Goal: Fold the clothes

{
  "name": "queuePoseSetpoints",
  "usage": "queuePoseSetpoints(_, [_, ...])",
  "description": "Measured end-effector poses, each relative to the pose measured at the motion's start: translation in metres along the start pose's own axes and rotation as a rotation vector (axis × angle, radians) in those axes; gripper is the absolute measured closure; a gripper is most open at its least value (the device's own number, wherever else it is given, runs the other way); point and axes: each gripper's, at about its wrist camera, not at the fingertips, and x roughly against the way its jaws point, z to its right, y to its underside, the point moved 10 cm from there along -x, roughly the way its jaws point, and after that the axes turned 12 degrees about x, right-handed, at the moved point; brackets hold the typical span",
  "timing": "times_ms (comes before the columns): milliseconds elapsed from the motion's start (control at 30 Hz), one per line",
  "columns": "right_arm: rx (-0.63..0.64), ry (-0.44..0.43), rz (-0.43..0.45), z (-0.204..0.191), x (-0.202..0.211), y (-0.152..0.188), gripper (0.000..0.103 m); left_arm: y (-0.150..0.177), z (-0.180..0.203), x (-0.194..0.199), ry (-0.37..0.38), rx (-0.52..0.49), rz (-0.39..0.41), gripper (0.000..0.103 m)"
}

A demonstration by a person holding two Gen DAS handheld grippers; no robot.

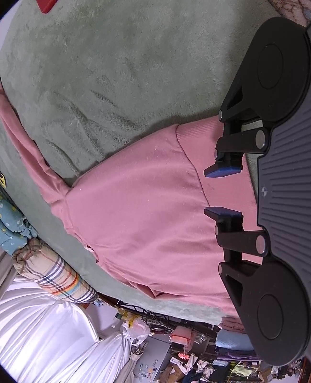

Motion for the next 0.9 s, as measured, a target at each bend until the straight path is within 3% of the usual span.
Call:
queuePoseSetpoints(67, [-0.001, 0.018, -0.012, 0.002, 0.0, 0.002, 0.074, -0.051, 0.032, 0.023, -0.001, -0.099, 0.098, 0.098])
queuePoseSetpoints(200, [-0.006, 0.043, -0.012, 0.005, 0.001, 0.003, 0.073, -0.16, 0.08, 0.045, -0.05, -0.198, 0.238, 0.098])
queuePoseSetpoints(333, [-0.014, 0.051, -0.008, 0.002, 0.001, 0.004, 0.073, -0.248, 0.108, 0.015, -0.178, -0.266, 0.258, 0.098])
queuePoseSetpoints(567, [-0.013, 0.093, -0.015, -0.01, -0.004, 0.003, 0.073, -0.28, 0.1, -0.077, -0.335, -0.301, 0.129, 0.098])
queuePoseSetpoints(700, [-0.006, 0.113, -0.016, -0.017, -0.007, -0.003, 0.073, -0.274, 0.055, -0.128, -0.45, -0.224, 0.004, 0.097])
queuePoseSetpoints(800, [0.008, 0.117, -0.016, -0.024, -0.012, -0.01, 0.071, -0.273, 0.026, -0.151, -0.533, -0.175, -0.09, 0.088])
queuePoseSetpoints(900, [0.036, 0.116, -0.02, -0.032, -0.019, -0.015, 0.068, -0.286, 0.005, -0.146, -0.64, -0.19, -0.063, 0.083])
